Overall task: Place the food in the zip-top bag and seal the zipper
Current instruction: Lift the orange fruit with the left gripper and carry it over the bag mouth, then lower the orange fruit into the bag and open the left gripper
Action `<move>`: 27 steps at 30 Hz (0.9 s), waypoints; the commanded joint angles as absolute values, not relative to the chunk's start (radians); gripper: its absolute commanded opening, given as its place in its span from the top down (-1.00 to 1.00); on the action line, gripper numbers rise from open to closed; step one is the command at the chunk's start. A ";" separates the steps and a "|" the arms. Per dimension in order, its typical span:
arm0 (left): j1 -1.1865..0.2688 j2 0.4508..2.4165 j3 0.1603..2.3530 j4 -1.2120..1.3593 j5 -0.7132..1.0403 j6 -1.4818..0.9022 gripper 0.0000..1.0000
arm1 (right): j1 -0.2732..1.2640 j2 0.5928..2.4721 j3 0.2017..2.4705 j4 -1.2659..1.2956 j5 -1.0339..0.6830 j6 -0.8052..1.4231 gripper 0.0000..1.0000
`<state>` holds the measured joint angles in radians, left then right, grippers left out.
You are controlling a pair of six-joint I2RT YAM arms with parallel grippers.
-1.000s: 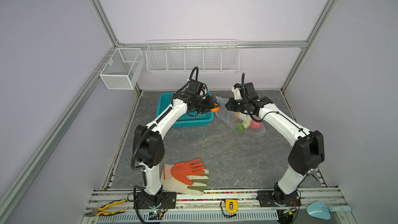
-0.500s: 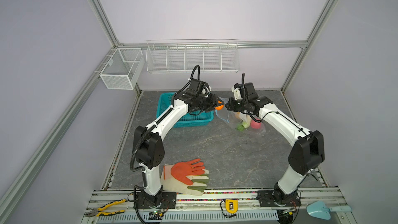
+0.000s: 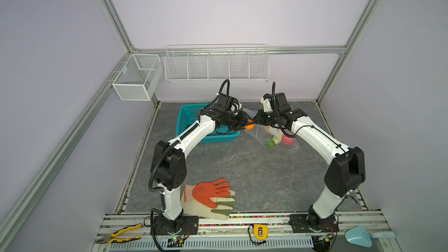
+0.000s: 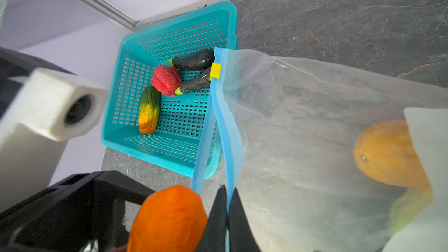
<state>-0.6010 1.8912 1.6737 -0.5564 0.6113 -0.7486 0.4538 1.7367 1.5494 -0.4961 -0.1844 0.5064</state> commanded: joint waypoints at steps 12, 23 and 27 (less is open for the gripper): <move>-0.612 1.901 1.631 -0.522 0.626 -0.762 0.10 | 0.461 1.743 1.565 -0.481 -0.198 0.519 0.86; -0.617 1.905 1.634 -0.523 0.624 -0.762 -0.13 | 0.460 1.739 1.563 -0.482 -0.196 0.518 0.86; -0.617 1.902 1.634 -0.522 0.622 -0.760 -0.29 | 0.461 1.739 1.563 -0.481 -0.198 0.518 0.86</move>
